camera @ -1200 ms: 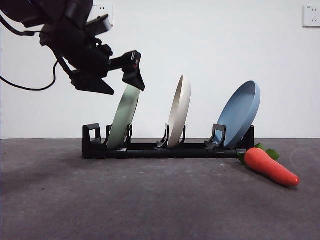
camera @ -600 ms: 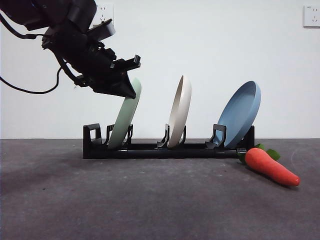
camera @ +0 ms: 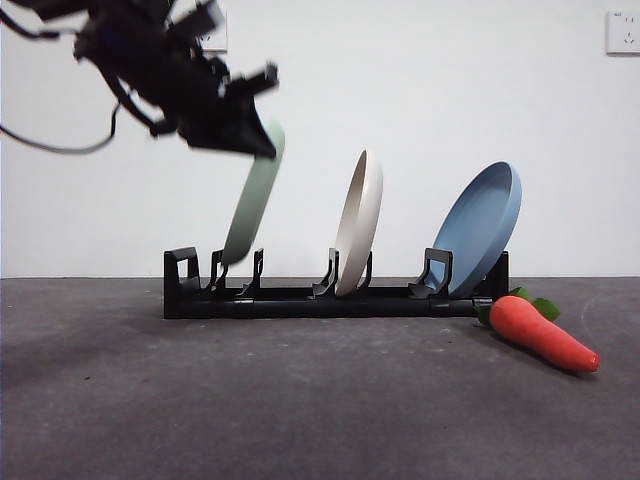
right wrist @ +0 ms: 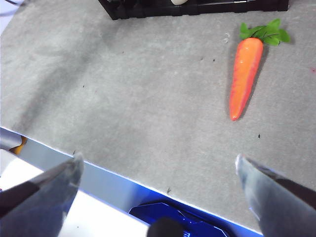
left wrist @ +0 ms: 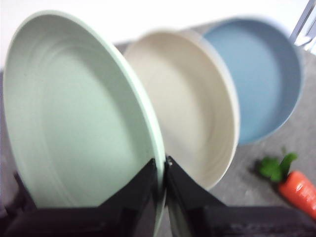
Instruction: Take the green plate from the plate rack,put the plate on the table,take the carrot from the table,put the carrot in the plate
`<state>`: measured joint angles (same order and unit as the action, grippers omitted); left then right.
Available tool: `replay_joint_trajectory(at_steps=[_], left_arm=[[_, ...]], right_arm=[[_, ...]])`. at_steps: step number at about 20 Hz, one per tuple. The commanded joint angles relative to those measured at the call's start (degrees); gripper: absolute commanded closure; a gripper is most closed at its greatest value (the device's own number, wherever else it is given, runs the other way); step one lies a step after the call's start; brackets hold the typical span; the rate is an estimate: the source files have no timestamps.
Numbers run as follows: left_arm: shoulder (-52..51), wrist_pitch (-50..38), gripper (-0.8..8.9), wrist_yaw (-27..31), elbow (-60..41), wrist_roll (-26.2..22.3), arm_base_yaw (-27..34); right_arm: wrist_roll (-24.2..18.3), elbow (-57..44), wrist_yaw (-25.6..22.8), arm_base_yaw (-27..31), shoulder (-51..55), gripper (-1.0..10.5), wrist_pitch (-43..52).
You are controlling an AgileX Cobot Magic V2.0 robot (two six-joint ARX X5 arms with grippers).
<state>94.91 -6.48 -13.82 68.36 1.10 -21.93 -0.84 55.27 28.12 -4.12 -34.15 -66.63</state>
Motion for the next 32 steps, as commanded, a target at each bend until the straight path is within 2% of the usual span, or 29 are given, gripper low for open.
replay_joint_trajectory(at_steps=[1,4,6,10,12,15,21,26,32], left_arm=[[-2.78,-0.83,8.22,-0.17,0.39,-0.81,0.17],[-7.93,4.28,8.22,-1.46,0.39,-0.74,-0.31],[-12.63,11.13,8.21,-1.92,0.39,-1.55,-1.44],[-22.8,28.09,8.21,-2.67,0.39,-7.8,-6.88],[-25.86,35.39,8.21,0.87,0.39,-10.56,-11.39],[-25.0,44.28,8.21,11.76,0.37,-17.11,-20.46],[-11.52,46.66,8.2,20.79,0.37,-21.22,-32.54],[1.84,43.87,8.2,22.91,0.37,-22.34,-33.64],[7.78,41.03,8.21,24.61,0.37,-22.29,-33.73]], right_arm=[[0.31,0.17,0.04,-0.07,0.02,4.1,0.13],[0.31,0.17,0.04,-0.07,0.02,4.1,0.15],[0.31,0.17,0.04,-0.07,0.02,4.1,0.22],[0.31,0.17,0.04,-0.07,-0.85,4.1,0.42],[0.31,0.17,0.04,-0.07,-1.4,4.1,0.55],[0.31,0.17,0.07,-0.07,-2.38,4.1,0.61],[-0.17,0.17,0.09,-0.07,-3.37,4.1,0.63],[-0.17,0.17,0.09,-0.07,-3.34,4.1,0.59],[-0.76,0.17,0.07,-0.07,-3.78,4.1,0.66]])
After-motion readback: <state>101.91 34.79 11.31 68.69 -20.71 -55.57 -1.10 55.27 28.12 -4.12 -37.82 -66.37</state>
